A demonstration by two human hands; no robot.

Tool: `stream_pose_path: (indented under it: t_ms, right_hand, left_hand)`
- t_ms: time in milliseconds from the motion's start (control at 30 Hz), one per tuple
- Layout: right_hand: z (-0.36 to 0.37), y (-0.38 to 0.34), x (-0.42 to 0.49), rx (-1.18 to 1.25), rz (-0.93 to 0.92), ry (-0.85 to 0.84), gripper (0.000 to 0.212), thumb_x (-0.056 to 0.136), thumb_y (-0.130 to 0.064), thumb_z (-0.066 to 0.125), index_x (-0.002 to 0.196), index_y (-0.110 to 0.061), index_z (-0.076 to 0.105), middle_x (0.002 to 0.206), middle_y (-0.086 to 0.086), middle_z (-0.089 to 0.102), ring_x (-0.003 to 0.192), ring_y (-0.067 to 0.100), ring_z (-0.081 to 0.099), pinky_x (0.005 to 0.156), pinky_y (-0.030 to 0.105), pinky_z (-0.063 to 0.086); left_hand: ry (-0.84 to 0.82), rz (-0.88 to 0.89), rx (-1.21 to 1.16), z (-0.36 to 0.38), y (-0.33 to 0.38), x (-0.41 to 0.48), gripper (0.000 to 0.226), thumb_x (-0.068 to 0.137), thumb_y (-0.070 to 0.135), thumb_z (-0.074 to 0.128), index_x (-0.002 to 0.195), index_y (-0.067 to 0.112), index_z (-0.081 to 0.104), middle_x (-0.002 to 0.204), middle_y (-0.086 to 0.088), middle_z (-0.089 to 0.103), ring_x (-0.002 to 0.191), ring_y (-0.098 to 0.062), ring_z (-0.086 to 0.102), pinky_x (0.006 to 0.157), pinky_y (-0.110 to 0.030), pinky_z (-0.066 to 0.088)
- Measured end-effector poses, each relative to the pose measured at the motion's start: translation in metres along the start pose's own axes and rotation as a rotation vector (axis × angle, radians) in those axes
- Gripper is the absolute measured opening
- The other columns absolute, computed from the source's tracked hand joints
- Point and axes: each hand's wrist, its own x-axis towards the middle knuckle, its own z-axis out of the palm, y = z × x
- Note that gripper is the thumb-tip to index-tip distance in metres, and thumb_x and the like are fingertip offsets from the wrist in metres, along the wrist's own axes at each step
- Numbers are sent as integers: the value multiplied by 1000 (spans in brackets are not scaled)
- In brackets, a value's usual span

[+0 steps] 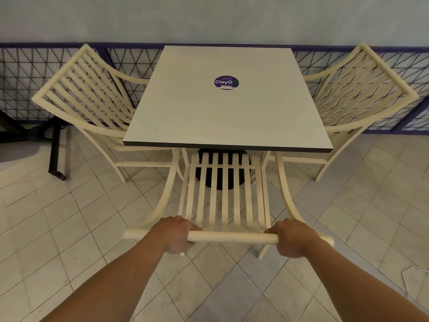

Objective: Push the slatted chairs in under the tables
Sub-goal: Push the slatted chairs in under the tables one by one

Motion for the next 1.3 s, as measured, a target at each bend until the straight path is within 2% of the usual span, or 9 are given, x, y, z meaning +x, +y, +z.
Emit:
stream_pose_path:
  t_ms: [67,133,467,633,767,933,1000,1067,1300]
  right_hand:
    - [-1,2,2,-5,-1,9,49,84,-28,64,129,-46,60,99,-18,61,87,8,59,86,30,53]
    - [-3,4,3,-14,-5,10,46,84,-32,64,128,-46,60,98,-18,62,85,7,60,83,31,54]
    - [-7,4,10,-45,-1,26,47,84,-37,63,129,-46,59,104,-16,63,89,8,61,86,31,54]
    - [-8,-2,3,-63,-19,12,42,88,-43,62,130,-41,59,110,-13,66,93,10,63,84,28,51]
    - [-17,-17,-19,-72,-9,12,48,88,-56,58,130,-33,56,111,-8,66,97,14,62,88,33,52]
    - [-30,-59,-62,-31,-68,68,63,90,-54,60,141,-20,46,122,1,62,105,21,59,96,40,50]
    - [-31,-75,-79,-38,-92,50,68,91,-55,59,145,-17,44,127,3,59,111,24,57,98,41,49]
    - [-31,-90,-93,-38,-114,41,68,92,-55,58,147,-18,44,133,5,58,117,25,56,100,40,47]
    - [-8,-133,-122,-110,-194,-129,72,89,-63,56,147,-24,43,149,6,47,134,27,46,109,42,40]
  left_hand:
    - [38,5,27,1,-1,1,38,89,57,58,127,53,59,105,13,68,90,-13,64,77,-31,51]
    - [55,7,38,1,-2,4,39,88,63,56,125,53,60,103,14,69,89,-12,65,78,-32,52]
    - [77,-4,41,2,-9,15,35,89,58,55,123,55,59,101,14,70,89,-13,65,78,-33,52]
    - [96,-52,53,8,-7,9,55,92,47,55,145,46,43,122,6,66,105,-19,64,86,-35,50]
    - [113,-63,38,8,4,-9,59,94,46,55,149,30,39,132,4,58,113,-21,58,92,-37,46]
    - [128,-48,11,-1,31,-55,68,95,41,58,153,19,31,150,-4,41,131,-26,44,104,-41,40]
    - [97,-41,-30,0,41,-75,68,96,42,57,154,21,30,154,-5,37,135,-26,42,104,-42,43]
    - [53,-46,-66,6,50,-93,70,96,44,56,156,24,28,154,-5,41,131,-26,48,98,-39,47]
    - [-99,-143,-202,53,66,-147,68,95,50,58,154,26,33,154,-5,40,134,-27,45,103,-36,43]
